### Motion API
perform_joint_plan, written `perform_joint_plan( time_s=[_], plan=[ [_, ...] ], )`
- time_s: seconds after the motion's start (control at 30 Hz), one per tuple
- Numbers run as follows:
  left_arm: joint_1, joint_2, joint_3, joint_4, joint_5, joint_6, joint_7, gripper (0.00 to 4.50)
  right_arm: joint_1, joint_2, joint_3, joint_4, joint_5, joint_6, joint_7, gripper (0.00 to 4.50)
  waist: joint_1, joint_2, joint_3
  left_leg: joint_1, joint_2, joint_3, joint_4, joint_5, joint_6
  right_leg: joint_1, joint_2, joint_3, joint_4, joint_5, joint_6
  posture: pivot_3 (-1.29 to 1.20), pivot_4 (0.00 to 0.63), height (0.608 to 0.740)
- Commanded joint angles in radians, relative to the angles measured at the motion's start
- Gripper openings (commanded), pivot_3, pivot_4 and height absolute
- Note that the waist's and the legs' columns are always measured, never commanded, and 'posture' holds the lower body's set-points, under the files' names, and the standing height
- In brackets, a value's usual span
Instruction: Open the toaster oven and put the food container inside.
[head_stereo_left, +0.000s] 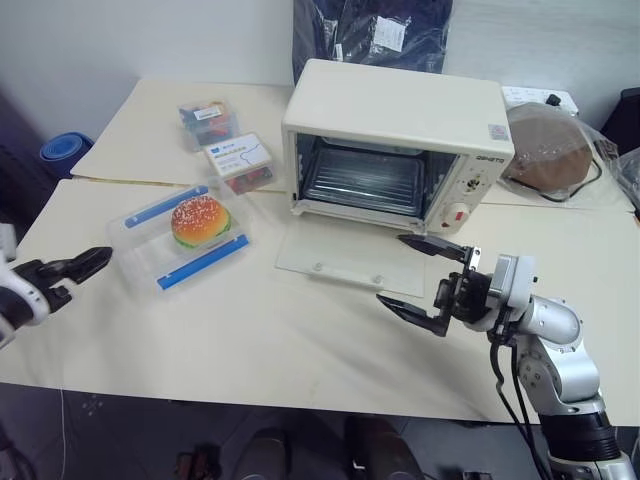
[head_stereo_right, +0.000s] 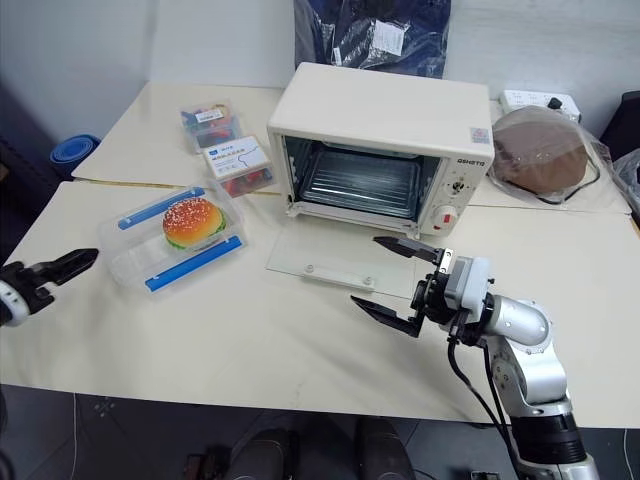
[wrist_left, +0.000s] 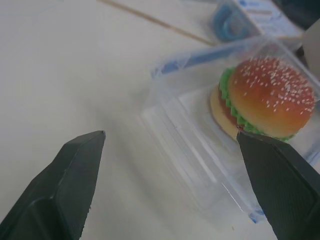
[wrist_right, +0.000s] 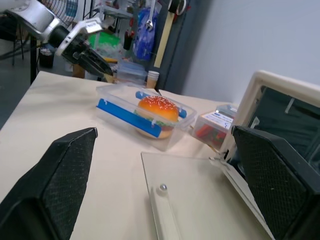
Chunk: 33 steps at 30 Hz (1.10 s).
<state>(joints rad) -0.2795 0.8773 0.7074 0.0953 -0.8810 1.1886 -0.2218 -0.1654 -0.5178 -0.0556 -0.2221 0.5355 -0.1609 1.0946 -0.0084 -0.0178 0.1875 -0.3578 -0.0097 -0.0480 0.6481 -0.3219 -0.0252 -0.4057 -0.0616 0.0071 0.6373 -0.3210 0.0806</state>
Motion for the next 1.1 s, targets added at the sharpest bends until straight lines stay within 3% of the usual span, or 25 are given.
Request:
perform_joint_plan(
  time_s=[0.03,0.07,0.17,0.33,0.6,0.73,0.87,1.1],
  plan=[
    [-0.12,0.036,-0.037,0.111,0.025,0.088,0.025,4.47,0.015,-0.015,-0.026,-0.013,-0.013,-0.029,-0.001,4.5,0.0,0.0,0.0,-0.001,0.0,0.001,0.001,0.001,-0.001,-0.002,0.0,0.0,0.002,0.0,0.0,0.0,0.15,0.74],
    [-0.142,0.042,-0.056,0.13,0.036,0.105,0.02,4.47,0.019,-0.017,-0.027,-0.014,-0.018,-0.029,-0.005,4.5,-0.001,0.0,0.0,-0.002,0.0,0.001,0.001,0.001,-0.002,-0.004,0.0,0.001,0.003,0.0,0.0,0.0,0.15,0.74],
    [-0.17,0.076,-0.122,0.183,0.096,0.112,-0.004,3.9,0.04,-0.019,-0.035,-0.014,-0.034,-0.035,-0.018,4.5,-0.009,0.0,0.0,-0.002,0.0,0.002,0.001,0.002,-0.003,-0.005,0.0,0.001,0.005,0.0,0.0,0.0,0.15,0.74],
    [-0.187,0.105,-0.175,0.208,0.14,0.114,-0.062,2.33,0.056,-0.012,-0.039,0.007,-0.053,-0.055,-0.025,4.5,-0.021,0.0,0.0,-0.001,0.0,0.002,0.001,0.002,-0.003,-0.005,0.0,0.002,0.008,0.0,0.0,0.0,0.15,0.74],
    [-0.274,0.148,-0.184,0.192,0.198,0.091,-0.094,0.26,0.07,-0.005,-0.048,0.071,-0.07,-0.113,-0.017,4.5,-0.019,0.0,0.0,0.0,0.0,0.002,0.001,0.003,-0.004,-0.005,0.0,0.002,0.009,0.0,-0.001,0.0,0.15,0.74],
    [-0.322,0.193,-0.233,0.108,0.17,0.155,-0.166,0.19,0.092,-0.017,-0.071,0.124,-0.069,-0.158,0.003,4.5,-0.018,-0.003,0.0,-0.003,0.0,0.001,0.001,0.003,-0.005,-0.006,0.0,0.001,0.008,0.0,-0.001,0.0,0.15,0.74],
    [-0.399,0.174,-0.294,0.019,0.161,0.247,-0.169,0.19,0.118,-0.034,-0.097,0.148,-0.071,-0.185,0.003,4.5,-0.012,-0.003,0.0,-0.003,0.0,0.001,0.001,0.003,-0.004,-0.006,-0.001,0.001,0.007,0.0,-0.001,0.0,0.15,0.74],
    [-0.587,-0.026,-0.395,-0.11,0.182,0.364,-0.105,0.19,0.204,-0.066,-0.157,0.112,-0.078,-0.176,-0.032,4.5,0.004,-0.003,0.0,-0.004,-0.001,0.002,0.004,0.003,-0.004,-0.006,0.0,0.001,0.009,0.0,-0.001,0.0,0.15,0.74]
  ],
)
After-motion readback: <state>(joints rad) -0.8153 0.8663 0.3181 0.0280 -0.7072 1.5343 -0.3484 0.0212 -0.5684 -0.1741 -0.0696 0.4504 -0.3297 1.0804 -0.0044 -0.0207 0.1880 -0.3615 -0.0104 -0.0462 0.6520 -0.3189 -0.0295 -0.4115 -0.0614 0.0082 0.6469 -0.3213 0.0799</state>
